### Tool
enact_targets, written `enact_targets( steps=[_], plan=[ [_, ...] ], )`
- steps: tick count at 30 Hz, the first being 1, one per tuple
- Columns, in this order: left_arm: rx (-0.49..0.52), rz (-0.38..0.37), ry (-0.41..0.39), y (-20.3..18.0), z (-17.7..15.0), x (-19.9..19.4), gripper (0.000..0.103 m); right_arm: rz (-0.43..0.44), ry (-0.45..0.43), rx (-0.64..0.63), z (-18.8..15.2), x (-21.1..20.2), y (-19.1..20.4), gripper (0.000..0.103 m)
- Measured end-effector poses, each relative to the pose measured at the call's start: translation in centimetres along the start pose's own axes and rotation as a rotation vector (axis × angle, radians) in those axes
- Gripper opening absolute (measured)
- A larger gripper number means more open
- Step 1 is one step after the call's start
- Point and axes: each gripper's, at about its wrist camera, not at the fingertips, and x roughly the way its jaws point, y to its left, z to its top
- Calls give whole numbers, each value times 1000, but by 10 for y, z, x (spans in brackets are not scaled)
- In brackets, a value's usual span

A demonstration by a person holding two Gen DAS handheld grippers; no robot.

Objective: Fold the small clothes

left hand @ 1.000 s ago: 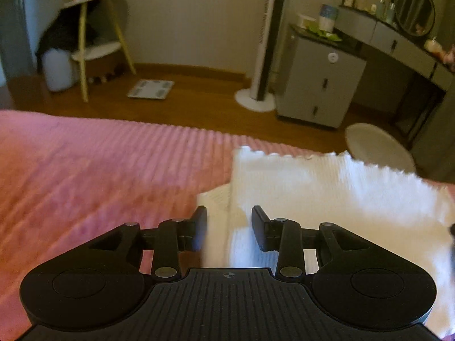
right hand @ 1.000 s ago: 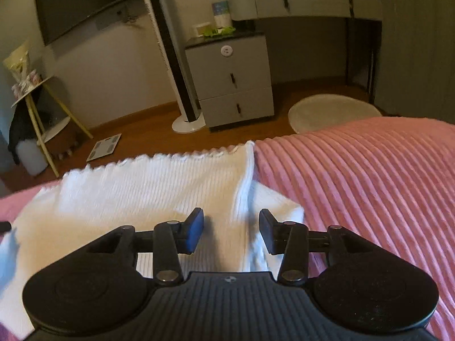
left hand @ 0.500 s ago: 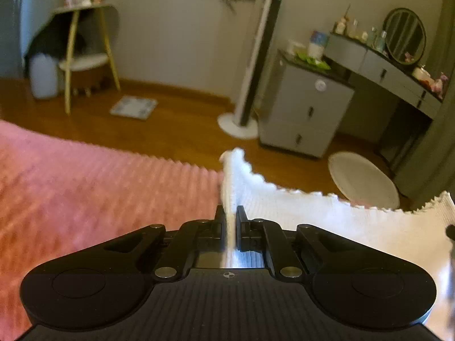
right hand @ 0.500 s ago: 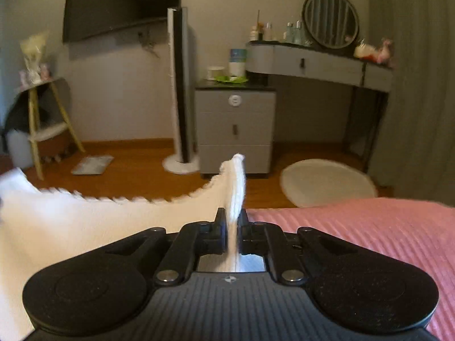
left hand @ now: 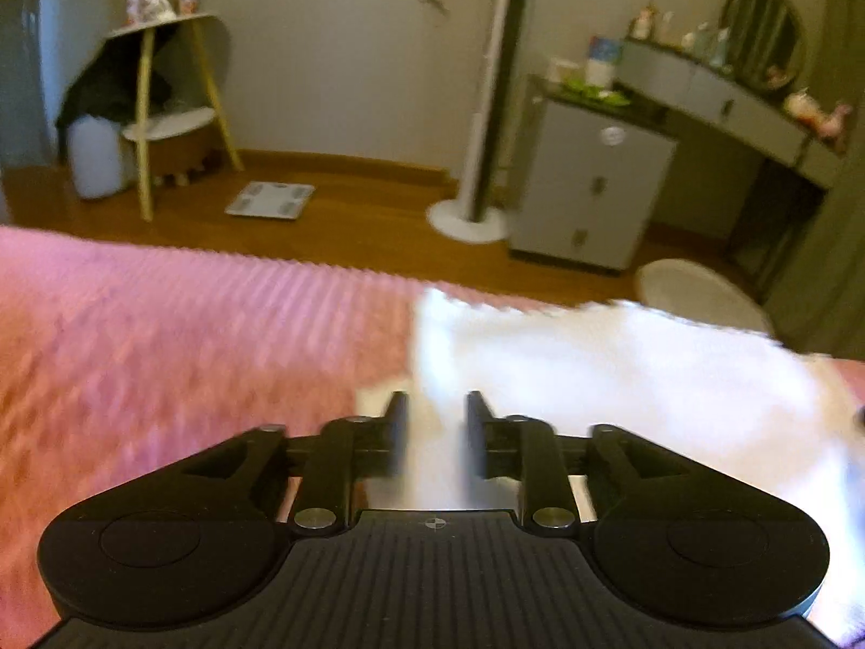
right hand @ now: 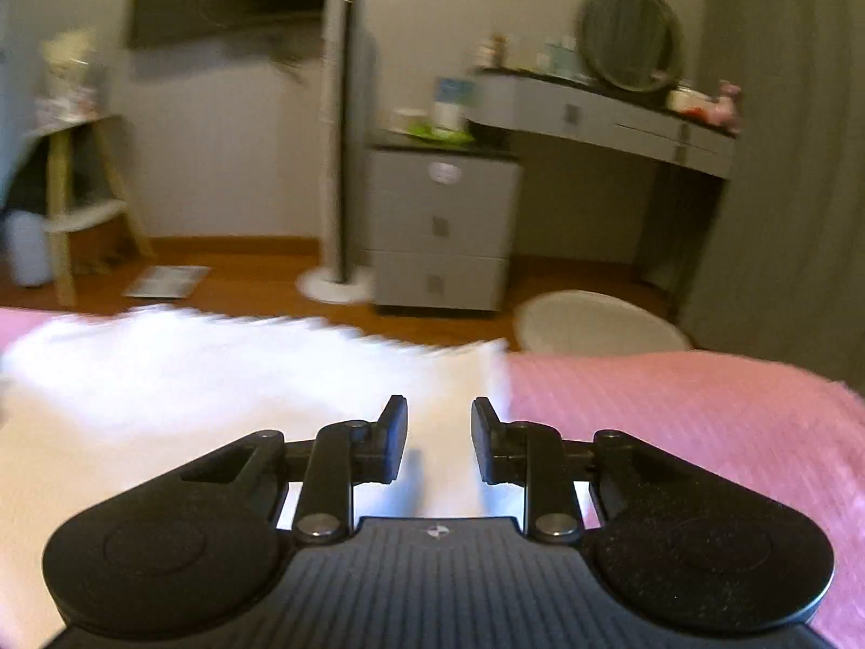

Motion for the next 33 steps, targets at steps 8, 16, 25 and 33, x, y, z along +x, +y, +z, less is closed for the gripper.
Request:
enact_targets(
  steps=[8, 16, 25, 33],
  plan=[
    [132, -122, 92, -11, -57, -31, 41, 111, 81, -73, -77, -53, 15, 24],
    [121, 21, 120, 8, -62, -79, 57, -162, 219, 114, -68, -109, -25, 20],
    [34, -135, 157, 53, -89, -149, 77, -57, 169, 354, -56, -228, -27, 20],
    [-45, -177, 130, 75, -76, -173, 82, -13, 141, 405, -24, -246, 23, 20]
  ],
)
